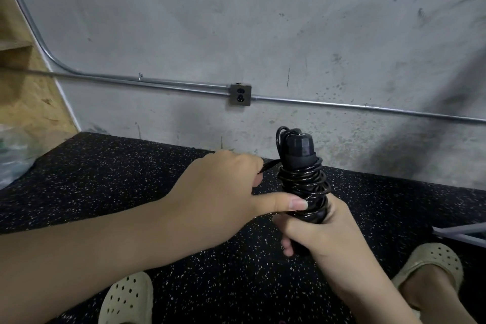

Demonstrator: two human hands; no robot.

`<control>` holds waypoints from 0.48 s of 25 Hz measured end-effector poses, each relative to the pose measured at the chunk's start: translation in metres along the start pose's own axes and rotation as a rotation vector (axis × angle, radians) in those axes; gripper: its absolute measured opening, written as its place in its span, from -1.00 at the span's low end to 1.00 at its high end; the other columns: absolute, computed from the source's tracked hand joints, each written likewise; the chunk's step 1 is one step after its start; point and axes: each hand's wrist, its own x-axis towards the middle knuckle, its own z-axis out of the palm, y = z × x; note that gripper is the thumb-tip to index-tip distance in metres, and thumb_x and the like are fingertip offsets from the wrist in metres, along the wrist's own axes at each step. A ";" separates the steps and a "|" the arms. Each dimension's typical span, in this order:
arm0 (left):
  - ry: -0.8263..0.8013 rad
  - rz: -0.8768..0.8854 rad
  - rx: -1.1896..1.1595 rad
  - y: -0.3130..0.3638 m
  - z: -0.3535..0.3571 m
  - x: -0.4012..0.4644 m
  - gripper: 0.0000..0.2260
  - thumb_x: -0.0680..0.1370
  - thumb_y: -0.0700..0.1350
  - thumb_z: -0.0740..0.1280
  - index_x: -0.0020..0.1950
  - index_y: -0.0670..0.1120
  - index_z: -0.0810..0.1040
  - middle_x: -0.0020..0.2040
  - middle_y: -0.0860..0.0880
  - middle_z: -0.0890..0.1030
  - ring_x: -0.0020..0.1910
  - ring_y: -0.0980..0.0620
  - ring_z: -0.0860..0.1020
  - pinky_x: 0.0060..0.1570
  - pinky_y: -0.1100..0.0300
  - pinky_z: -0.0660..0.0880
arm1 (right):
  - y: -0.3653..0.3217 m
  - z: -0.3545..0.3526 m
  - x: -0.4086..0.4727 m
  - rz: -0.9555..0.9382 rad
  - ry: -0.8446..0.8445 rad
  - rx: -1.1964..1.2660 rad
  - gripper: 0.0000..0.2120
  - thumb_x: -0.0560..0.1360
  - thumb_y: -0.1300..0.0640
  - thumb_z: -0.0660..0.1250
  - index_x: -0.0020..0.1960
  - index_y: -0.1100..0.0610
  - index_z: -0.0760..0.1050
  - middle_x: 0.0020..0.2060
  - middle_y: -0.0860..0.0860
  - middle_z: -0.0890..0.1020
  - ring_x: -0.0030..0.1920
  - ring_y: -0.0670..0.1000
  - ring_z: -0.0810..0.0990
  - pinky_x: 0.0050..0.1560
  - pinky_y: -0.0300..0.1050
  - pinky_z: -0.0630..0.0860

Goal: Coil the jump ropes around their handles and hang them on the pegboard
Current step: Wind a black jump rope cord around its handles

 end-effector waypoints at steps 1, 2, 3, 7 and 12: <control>0.010 0.018 -0.013 0.000 0.001 -0.001 -0.43 0.37 0.53 0.23 -0.31 0.01 0.30 -0.45 0.09 0.34 -0.45 0.13 0.31 -0.36 0.15 0.23 | 0.000 0.001 0.001 0.002 0.022 -0.009 -0.81 0.29 0.29 0.42 -0.13 0.31 0.49 -0.44 0.13 0.54 -0.46 0.05 0.51 -0.42 -0.07 0.50; 0.014 0.033 -0.030 0.000 0.001 -0.001 -0.47 0.40 0.49 0.25 -0.30 0.03 0.30 -0.45 0.09 0.35 -0.44 0.14 0.33 -0.36 0.17 0.21 | 0.000 0.002 0.001 -0.002 0.052 -0.015 -0.86 0.28 0.29 0.42 -0.18 0.22 0.52 -0.46 0.13 0.54 -0.47 0.05 0.50 -0.42 -0.08 0.49; 0.011 0.045 -0.045 0.001 0.002 -0.003 -0.51 0.42 0.46 0.26 -0.29 0.05 0.30 -0.45 0.09 0.35 -0.42 0.16 0.36 -0.36 0.20 0.21 | 0.000 0.004 0.001 -0.015 0.086 -0.030 -0.87 0.25 0.28 0.41 -0.23 0.13 0.53 -0.47 0.11 0.54 -0.47 0.05 0.50 -0.43 -0.11 0.48; 0.032 0.006 -0.138 0.008 0.006 -0.009 -0.50 0.37 0.51 0.25 -0.26 0.07 0.33 -0.43 0.13 0.42 -0.40 0.20 0.41 -0.37 0.28 0.23 | 0.003 0.021 -0.004 -0.087 0.250 -0.046 -0.77 0.23 0.29 0.53 -0.21 0.02 0.62 -0.42 0.04 0.65 -0.47 -0.06 0.54 -0.45 -0.22 0.46; 0.053 0.065 -0.191 -0.008 0.005 -0.001 -0.44 0.38 0.54 0.17 -0.30 0.03 0.40 -0.43 0.10 0.44 -0.44 0.12 0.41 -0.39 0.25 0.29 | 0.007 0.030 -0.006 -0.085 0.194 -0.094 -0.76 0.31 0.28 0.62 -0.13 0.08 0.62 -0.34 0.04 0.68 -0.39 -0.08 0.59 -0.35 -0.24 0.50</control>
